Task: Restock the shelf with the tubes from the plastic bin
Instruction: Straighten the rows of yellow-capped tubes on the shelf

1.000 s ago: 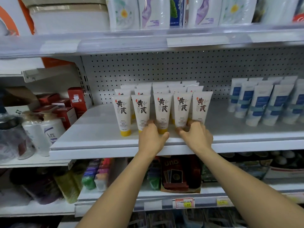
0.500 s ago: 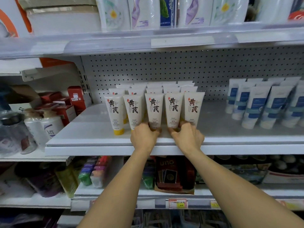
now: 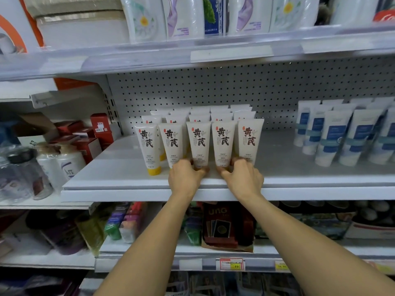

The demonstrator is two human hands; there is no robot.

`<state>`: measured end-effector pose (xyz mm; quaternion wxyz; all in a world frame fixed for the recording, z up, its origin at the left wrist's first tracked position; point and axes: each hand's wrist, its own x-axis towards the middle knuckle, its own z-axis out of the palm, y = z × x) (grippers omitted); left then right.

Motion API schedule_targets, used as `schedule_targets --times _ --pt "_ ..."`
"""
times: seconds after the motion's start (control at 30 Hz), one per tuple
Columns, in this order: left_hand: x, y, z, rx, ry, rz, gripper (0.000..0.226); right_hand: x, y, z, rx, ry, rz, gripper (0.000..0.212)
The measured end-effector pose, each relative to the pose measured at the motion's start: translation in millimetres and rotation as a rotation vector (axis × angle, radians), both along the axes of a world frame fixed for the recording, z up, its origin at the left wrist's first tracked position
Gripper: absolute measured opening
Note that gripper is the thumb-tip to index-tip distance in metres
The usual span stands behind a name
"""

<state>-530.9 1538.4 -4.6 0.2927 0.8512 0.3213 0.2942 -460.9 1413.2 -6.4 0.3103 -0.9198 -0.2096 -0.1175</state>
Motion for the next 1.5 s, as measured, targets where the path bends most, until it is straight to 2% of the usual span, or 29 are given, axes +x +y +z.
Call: schedule_targets --times 0.1,0.17,0.3,0.43,0.5,0.57,0.7,0.83,0.9,1.07,1.23,1.37,1.5 --pt "-6.4 -2.1 0.4 0.043 -0.044 0.045 0.046 -4.8 -9.2 0.4 0.065 0.021 0.067 0.039" --pt "-13.9 -9.8 -1.2 0.065 -0.101 0.075 0.042 -8.7 -21.8 -1.7 0.144 0.025 0.09 0.039" --pt "-16.9 -31.3 -10.0 0.144 -0.122 -0.036 0.027 -1.4 -50.2 -7.2 0.277 -0.011 0.035 0.033" --pt "-6.3 -45.1 -10.5 0.116 -0.129 -0.162 0.023 5.9 -64.4 -5.2 0.281 0.001 -0.017 0.045" --pt "-15.9 -48.8 -14.4 0.153 -0.202 -0.234 0.029 -1.9 -65.4 -5.2 0.346 -0.078 -0.013 0.045" --pt "-30.4 -46.6 -21.3 0.182 -0.263 -0.154 0.039 -13.2 -62.6 -7.1 0.374 -0.131 0.053 0.041" --pt "-49.4 -25.2 -17.3 -0.013 -0.421 0.209 0.035 -20.9 -41.8 -6.9 0.293 -0.166 0.213 0.025" --pt "-52.9 1.2 -8.8 -0.092 -0.43 0.363 0.044 -22.6 -20.4 0.9 0.232 -0.177 0.343 0.009" --pt "-52.8 11.6 -11.6 -0.089 -0.374 0.346 0.049 -27.0 -9.3 2.9 0.158 -0.156 0.424 0.007" --pt "-53.9 24.8 -21.8 -0.035 -0.265 0.231 0.04 -46.4 25.3 7.0 0.006 -0.072 0.6 0.034" --pt "-55.9 30.5 -23.8 -0.072 -0.249 0.156 0.039 -54.6 50.2 7.2 -0.153 0.001 0.624 0.049" --pt "-58.9 33.2 -22.0 -0.125 -0.282 0.123 0.044 -56.8 55.3 8.5 -0.193 0.02 0.563 0.047" --pt "-60.4 35.6 -22.1 -0.092 -0.269 0.116 0.025 -57.3 61.7 11.2 -0.2 0.024 0.524 0.04"
